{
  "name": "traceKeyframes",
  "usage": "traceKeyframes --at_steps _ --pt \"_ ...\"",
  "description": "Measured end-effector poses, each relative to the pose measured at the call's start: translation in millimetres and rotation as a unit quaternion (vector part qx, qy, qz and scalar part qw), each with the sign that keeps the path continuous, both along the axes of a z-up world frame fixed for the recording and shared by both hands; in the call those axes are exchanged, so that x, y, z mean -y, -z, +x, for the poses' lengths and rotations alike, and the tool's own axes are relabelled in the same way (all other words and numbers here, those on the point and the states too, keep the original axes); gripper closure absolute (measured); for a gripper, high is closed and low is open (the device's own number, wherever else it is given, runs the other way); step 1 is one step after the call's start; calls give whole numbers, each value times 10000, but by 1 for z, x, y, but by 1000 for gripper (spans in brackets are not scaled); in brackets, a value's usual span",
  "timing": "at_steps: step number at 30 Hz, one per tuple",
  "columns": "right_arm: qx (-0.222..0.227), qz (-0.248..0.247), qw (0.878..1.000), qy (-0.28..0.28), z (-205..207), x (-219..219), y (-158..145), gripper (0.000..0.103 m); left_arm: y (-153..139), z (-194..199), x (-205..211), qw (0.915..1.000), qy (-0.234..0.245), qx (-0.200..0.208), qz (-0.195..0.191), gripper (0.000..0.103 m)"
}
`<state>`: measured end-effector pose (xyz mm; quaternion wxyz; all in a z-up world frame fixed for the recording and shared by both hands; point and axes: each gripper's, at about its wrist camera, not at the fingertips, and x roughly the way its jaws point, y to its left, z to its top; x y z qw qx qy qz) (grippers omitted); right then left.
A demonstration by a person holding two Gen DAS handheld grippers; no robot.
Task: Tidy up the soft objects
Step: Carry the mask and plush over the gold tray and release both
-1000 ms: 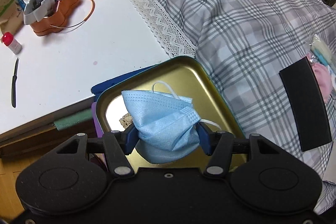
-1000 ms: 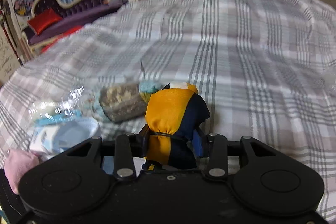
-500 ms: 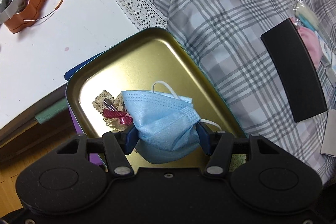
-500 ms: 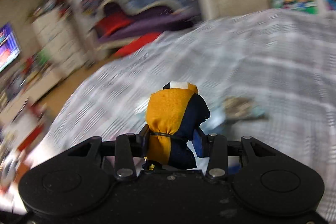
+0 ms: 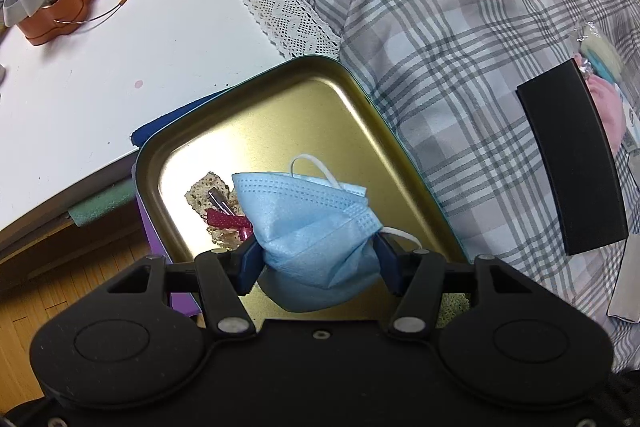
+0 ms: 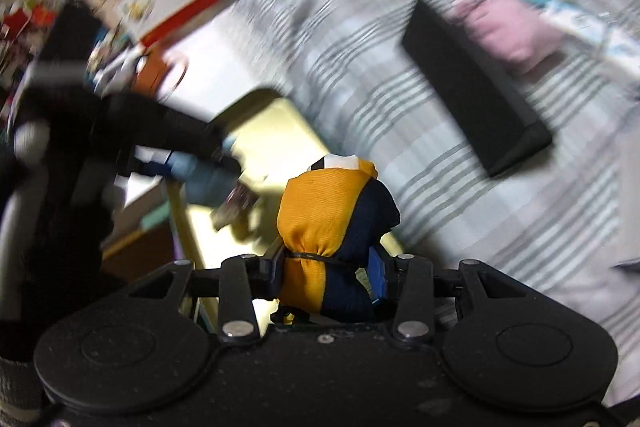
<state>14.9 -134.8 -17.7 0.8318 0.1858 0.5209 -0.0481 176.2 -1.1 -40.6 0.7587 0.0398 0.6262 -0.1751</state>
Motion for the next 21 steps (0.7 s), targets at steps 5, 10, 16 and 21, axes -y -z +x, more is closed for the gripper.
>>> traceKeyframes --at_steps 5,10,16,21 --pt "-274 -243 9987 -353 11 -37 13 63 -1 2 -3 10000 -68 -17 -61 48" --pt "-308 -239 9978 -537 15 -55 21 63 -7 5 -8 9997 -167 40 -181 48" --pt "-285 -379 9970 -613 16 -66 23 62 -21 14 -10 9982 -304 332 -392 41" --pt "-313 -426 9970 -566 19 -67 27 62 -32 17 -7 9962 -345 690 -415 26"
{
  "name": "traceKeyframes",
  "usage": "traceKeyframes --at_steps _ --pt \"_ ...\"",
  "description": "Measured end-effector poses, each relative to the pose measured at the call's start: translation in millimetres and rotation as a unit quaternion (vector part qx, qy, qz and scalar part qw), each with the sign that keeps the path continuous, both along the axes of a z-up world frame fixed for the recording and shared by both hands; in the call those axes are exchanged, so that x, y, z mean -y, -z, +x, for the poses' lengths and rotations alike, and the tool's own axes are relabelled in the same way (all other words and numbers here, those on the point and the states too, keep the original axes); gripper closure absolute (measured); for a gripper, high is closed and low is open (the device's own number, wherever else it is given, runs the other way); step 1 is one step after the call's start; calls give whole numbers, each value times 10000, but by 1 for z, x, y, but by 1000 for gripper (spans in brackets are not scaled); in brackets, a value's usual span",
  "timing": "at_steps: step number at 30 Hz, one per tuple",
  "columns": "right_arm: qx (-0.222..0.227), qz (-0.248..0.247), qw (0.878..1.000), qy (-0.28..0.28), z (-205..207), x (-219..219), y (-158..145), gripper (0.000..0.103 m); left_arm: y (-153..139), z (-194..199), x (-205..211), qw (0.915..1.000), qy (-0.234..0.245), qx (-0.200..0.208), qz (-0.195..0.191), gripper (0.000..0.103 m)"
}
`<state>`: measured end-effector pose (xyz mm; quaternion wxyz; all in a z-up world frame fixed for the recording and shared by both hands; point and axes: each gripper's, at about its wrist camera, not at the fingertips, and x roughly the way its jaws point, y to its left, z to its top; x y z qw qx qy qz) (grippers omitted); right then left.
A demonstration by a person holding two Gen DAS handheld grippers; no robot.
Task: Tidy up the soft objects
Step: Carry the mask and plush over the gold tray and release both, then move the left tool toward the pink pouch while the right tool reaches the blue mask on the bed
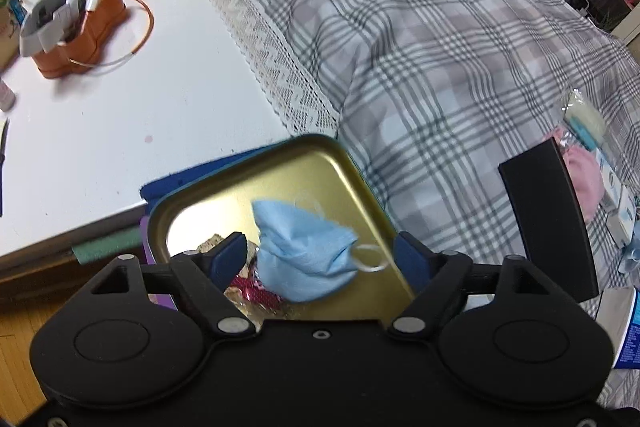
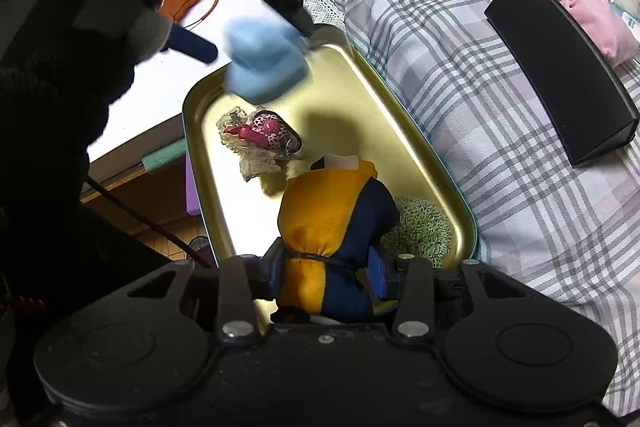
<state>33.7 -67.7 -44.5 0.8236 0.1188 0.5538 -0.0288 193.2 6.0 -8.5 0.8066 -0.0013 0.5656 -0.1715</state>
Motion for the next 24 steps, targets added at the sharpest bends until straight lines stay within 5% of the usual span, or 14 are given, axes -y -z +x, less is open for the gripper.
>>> traceKeyframes --at_steps 10,13,24 --pt "29 -27 10000 -9 1 -6 0 60 10 1 -8 9996 -72 -261 54 25" --pt "232 -51 9997 -13 0 -7 -8 43 10 0 -12 9995 -109 -283 58 25" --pt "200 -216 9995 136 -7 3 -11 43 13 -6 -12 9994 18 -308 156 25"
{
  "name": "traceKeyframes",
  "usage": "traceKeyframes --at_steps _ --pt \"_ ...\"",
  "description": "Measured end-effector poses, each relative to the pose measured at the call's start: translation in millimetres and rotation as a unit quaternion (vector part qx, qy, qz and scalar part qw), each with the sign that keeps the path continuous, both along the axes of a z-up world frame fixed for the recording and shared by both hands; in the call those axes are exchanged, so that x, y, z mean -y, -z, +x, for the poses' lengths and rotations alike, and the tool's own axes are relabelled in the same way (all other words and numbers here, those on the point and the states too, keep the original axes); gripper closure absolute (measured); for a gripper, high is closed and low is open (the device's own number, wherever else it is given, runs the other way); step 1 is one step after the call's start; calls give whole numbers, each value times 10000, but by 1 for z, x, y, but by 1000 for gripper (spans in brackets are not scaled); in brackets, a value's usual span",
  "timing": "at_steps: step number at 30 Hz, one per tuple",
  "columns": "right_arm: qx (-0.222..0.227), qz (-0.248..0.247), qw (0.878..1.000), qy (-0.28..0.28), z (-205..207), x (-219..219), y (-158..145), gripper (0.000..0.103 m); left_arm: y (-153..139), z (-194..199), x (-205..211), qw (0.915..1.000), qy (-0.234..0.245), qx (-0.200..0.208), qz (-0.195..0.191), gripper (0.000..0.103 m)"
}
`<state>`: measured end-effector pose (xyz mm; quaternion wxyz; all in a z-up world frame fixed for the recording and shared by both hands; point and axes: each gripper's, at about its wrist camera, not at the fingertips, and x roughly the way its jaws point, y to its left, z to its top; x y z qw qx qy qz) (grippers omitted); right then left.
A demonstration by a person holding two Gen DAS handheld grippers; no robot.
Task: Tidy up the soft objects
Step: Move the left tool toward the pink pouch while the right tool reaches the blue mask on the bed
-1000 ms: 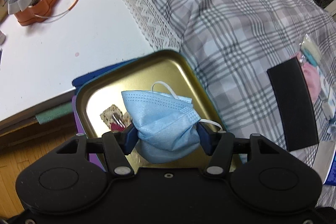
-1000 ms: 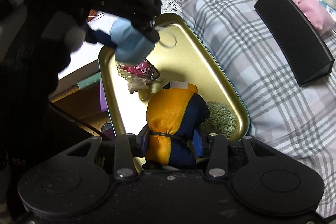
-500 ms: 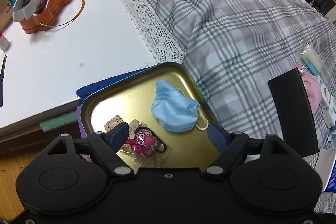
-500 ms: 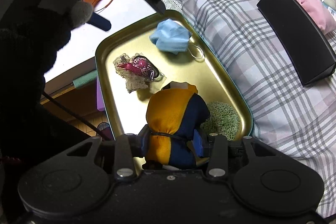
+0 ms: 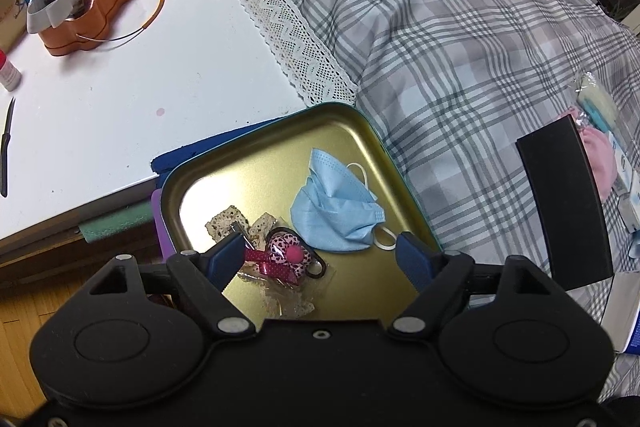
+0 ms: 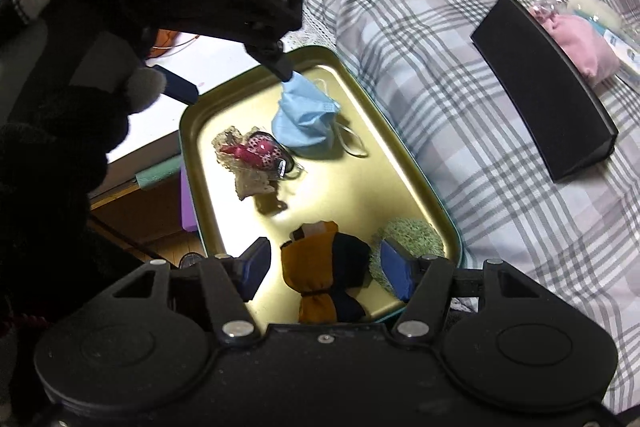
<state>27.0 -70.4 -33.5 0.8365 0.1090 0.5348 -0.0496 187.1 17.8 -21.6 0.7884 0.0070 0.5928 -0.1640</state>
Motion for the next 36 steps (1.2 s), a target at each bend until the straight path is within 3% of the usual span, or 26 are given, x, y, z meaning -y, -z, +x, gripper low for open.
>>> traceKeyframes --at_steps 14,23,29,36 --pt "-185 -16 9994 302 -13 19 4 41 9 -16 17 9980 359 119 504 25" --pt "-190 -40 9986 494 -20 34 2 39 9 -23 24 9970 513 166 558 25" --pt "30 -79 9970 769 -31 65 -15 36 10 -26 29 9958 599 246 655 25" --pt "540 -374 9862 1520 -48 130 -50 30 12 -29 35 9944 647 352 751 25"
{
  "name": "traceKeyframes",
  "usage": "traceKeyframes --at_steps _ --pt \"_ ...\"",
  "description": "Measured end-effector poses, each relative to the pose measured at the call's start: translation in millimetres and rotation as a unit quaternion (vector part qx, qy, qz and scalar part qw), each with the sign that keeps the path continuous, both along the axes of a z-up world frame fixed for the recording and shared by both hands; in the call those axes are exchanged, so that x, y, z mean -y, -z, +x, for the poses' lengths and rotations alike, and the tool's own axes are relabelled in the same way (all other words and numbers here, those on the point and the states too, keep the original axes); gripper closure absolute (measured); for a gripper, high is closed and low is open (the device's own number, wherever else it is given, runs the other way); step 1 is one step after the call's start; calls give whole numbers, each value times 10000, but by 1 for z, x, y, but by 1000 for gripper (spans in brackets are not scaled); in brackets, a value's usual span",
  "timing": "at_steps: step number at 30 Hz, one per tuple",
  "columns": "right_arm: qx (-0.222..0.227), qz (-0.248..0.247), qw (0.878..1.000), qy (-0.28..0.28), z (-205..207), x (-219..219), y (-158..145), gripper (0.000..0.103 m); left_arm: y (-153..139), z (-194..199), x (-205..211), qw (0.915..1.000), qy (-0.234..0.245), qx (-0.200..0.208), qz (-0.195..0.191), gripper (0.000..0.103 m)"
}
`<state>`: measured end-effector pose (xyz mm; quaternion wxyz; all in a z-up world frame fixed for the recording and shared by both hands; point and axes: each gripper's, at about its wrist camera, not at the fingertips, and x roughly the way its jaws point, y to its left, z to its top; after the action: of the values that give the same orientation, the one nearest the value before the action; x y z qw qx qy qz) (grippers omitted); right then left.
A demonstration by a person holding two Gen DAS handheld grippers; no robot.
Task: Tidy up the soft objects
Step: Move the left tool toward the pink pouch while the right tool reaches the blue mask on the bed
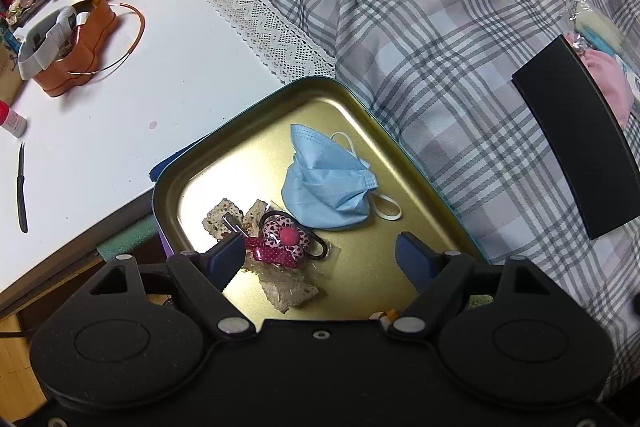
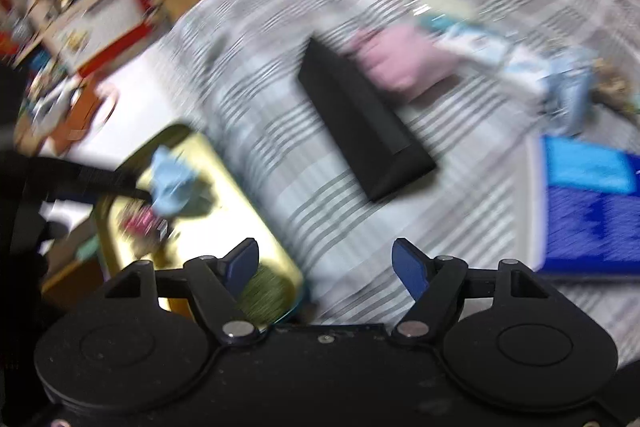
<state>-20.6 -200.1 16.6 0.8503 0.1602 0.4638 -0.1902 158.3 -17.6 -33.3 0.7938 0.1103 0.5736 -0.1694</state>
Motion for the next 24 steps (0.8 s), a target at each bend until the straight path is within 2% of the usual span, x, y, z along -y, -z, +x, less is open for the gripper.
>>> traceKeyframes --at_steps 6,12,16,20,24 --pt "210 -211 9958 864 -23 69 -16 29 4 -3 10 9999 134 3 69 25" --pt "310 -382 9839 1718 -39 132 -20 28 6 -9 23 9994 333 50 101 25" --pt "386 -419 9692 2395 -51 180 -24 28 7 -13 32 9989 449 61 99 25" --pt "421 -361 9487 3111 -55 229 -24 28 7 -14 44 9984 550 78 95 25" --pt "471 -230 9353 3499 -51 262 -24 27 8 -15 53 9980 626 41 82 25"
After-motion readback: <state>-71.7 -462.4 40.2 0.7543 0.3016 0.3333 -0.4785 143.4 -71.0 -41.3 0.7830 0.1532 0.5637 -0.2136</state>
